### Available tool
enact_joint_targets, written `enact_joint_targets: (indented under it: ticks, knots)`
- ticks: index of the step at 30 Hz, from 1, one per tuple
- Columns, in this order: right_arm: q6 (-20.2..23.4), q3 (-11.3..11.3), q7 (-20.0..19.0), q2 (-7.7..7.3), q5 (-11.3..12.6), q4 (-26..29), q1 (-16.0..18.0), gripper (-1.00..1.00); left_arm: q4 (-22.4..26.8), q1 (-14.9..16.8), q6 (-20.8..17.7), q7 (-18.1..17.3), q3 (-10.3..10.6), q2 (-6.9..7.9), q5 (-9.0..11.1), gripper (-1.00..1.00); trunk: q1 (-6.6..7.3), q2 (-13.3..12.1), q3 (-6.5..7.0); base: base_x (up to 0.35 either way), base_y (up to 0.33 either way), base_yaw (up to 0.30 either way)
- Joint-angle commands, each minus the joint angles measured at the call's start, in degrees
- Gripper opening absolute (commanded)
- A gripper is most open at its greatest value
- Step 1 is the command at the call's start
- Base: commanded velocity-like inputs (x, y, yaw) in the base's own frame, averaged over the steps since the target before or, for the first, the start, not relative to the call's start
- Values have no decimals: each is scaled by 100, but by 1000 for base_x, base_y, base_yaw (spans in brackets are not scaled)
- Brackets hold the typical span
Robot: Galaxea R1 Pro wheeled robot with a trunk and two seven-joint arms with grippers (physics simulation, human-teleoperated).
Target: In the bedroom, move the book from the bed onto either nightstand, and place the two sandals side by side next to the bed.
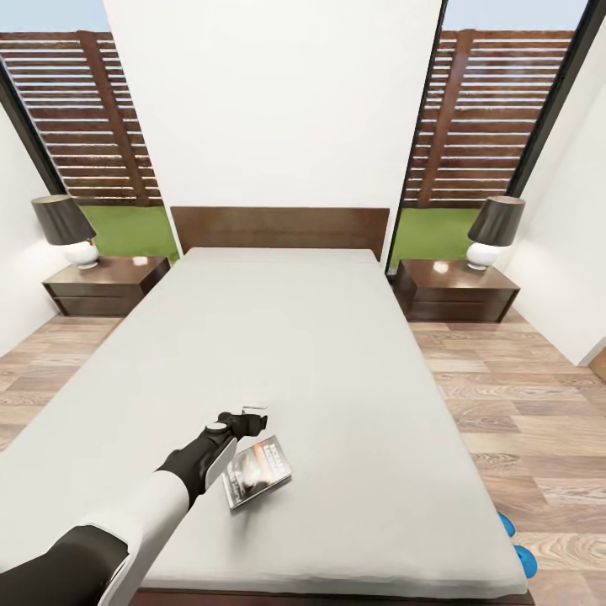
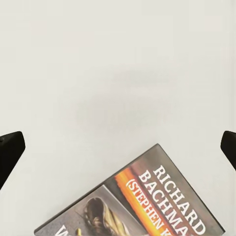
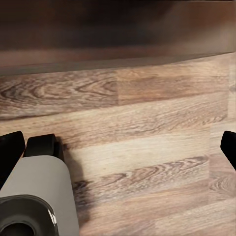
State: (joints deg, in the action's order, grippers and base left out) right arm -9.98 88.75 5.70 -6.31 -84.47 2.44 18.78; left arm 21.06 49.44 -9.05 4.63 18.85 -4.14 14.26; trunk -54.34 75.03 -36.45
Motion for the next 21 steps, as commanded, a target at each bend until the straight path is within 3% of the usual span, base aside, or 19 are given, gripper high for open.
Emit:
enact_joint_targets:
  ticks: [1,21]
  knots:
    - [-13,46,25,-2,-61,-7,2,100,11,3,-27,45,49,4,59,100,0,3,-5,0,-9,0]
    - [-13,38,19,-2,-69,-7,-2,100,12,4,-27,41,49,9,60,100,0,3,-5,0,-54,0]
